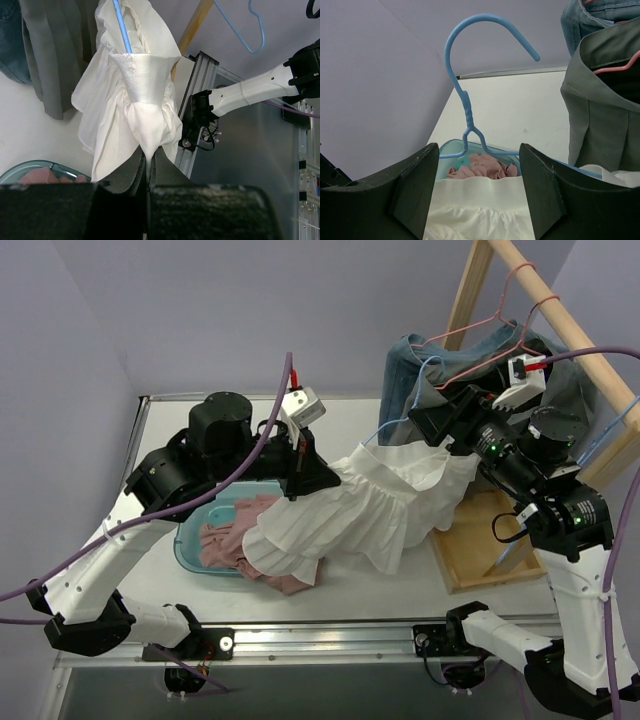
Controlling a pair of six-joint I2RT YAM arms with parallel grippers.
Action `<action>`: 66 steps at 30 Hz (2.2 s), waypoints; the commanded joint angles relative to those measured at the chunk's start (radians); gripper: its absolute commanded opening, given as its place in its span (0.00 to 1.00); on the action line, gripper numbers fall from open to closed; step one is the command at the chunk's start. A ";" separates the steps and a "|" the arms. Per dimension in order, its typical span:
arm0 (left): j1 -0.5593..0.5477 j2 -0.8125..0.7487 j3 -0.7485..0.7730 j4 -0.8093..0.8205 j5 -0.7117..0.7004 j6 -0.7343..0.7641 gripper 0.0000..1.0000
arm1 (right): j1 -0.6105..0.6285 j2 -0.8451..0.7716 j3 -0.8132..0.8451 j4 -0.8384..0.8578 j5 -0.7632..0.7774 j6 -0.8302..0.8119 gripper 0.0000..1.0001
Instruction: Remove the skirt from the hanger
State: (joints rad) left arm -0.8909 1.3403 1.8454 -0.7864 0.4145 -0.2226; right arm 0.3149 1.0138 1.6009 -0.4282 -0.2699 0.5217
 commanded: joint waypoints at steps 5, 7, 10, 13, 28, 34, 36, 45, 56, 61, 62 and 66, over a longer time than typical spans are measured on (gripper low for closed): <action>-0.040 0.011 0.018 0.049 -0.037 0.009 0.02 | 0.000 0.011 -0.007 0.091 -0.028 -0.002 0.59; -0.045 0.017 0.026 0.046 -0.049 0.011 0.02 | 0.001 0.014 -0.024 0.095 -0.031 -0.002 0.58; -0.057 0.033 0.054 0.029 -0.072 0.020 0.02 | 0.009 0.011 -0.065 0.100 -0.029 0.001 0.55; -0.062 0.049 0.084 0.018 -0.074 0.025 0.02 | 0.016 0.000 -0.104 0.097 -0.003 -0.011 0.52; -0.085 0.086 0.118 0.004 -0.091 0.035 0.02 | 0.122 0.000 -0.179 0.062 0.126 -0.048 0.00; -0.085 0.056 0.083 -0.056 -0.126 0.068 0.38 | 0.162 0.000 -0.111 -0.012 0.258 -0.057 0.00; -0.085 0.030 0.028 -0.071 -0.157 0.080 0.40 | 0.162 -0.003 -0.076 -0.024 0.267 -0.057 0.00; -0.085 -0.133 -0.264 -0.074 -0.174 0.042 0.40 | 0.162 0.011 0.071 -0.124 0.351 -0.091 0.00; -0.048 -0.236 -0.379 -0.131 -0.316 -0.015 0.02 | 0.162 -0.003 0.131 -0.176 0.475 -0.121 0.00; 0.055 -0.325 -0.382 -0.056 -0.405 -0.057 0.02 | 0.162 -0.009 0.146 -0.242 0.500 -0.146 0.00; 0.076 -0.335 -0.376 -0.044 -0.405 -0.061 0.02 | 0.162 -0.015 0.133 -0.247 0.511 -0.149 0.00; 0.145 -0.372 -0.339 -0.017 -0.436 -0.057 0.02 | 0.162 -0.046 0.097 -0.290 0.607 -0.167 0.00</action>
State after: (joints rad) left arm -0.7906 1.0176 1.4593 -0.7959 0.0769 -0.2710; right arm 0.4873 1.0119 1.7031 -0.7246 0.1551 0.3958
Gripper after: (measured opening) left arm 0.033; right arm 0.165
